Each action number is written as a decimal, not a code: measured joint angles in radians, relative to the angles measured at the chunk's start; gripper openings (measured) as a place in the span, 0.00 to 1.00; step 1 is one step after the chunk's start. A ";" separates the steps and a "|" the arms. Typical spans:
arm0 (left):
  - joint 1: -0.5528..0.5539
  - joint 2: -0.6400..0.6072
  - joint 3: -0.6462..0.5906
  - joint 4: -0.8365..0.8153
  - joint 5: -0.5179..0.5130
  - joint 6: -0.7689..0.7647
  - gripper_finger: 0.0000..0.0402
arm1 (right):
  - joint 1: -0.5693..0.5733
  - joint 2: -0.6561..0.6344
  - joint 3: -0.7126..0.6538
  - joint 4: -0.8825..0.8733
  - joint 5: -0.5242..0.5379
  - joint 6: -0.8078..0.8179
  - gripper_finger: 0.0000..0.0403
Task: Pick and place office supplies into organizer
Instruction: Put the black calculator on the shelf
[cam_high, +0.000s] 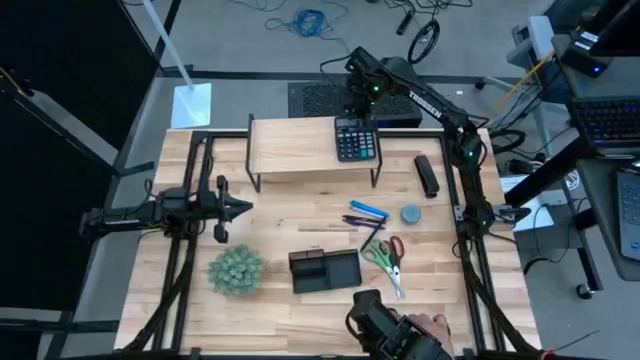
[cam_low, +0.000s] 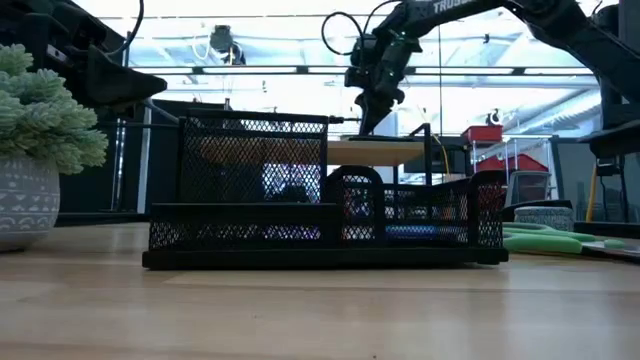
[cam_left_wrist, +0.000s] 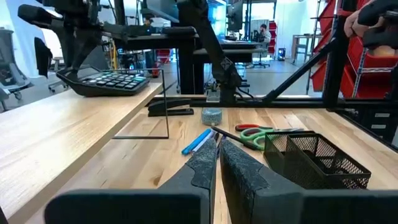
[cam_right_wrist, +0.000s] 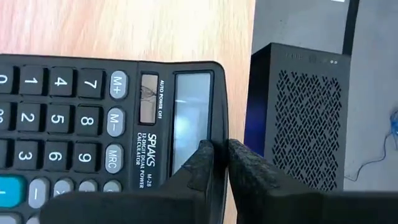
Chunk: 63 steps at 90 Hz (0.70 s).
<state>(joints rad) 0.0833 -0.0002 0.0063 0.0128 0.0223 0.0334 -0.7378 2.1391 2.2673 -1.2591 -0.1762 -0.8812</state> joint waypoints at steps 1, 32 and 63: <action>0.000 0.000 0.000 0.000 0.000 0.000 0.03 | 0.000 0.000 0.000 0.000 0.001 -0.001 0.07; 0.000 0.000 0.000 0.000 0.000 0.000 0.03 | 0.006 0.000 0.000 0.011 0.003 -0.010 0.20; 0.000 0.000 0.000 0.000 0.000 0.000 0.03 | 0.014 -0.028 0.000 0.005 0.126 0.035 0.33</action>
<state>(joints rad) 0.0830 -0.0002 0.0063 0.0128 0.0223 0.0333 -0.7242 2.1111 2.2673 -1.2541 -0.0504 -0.8458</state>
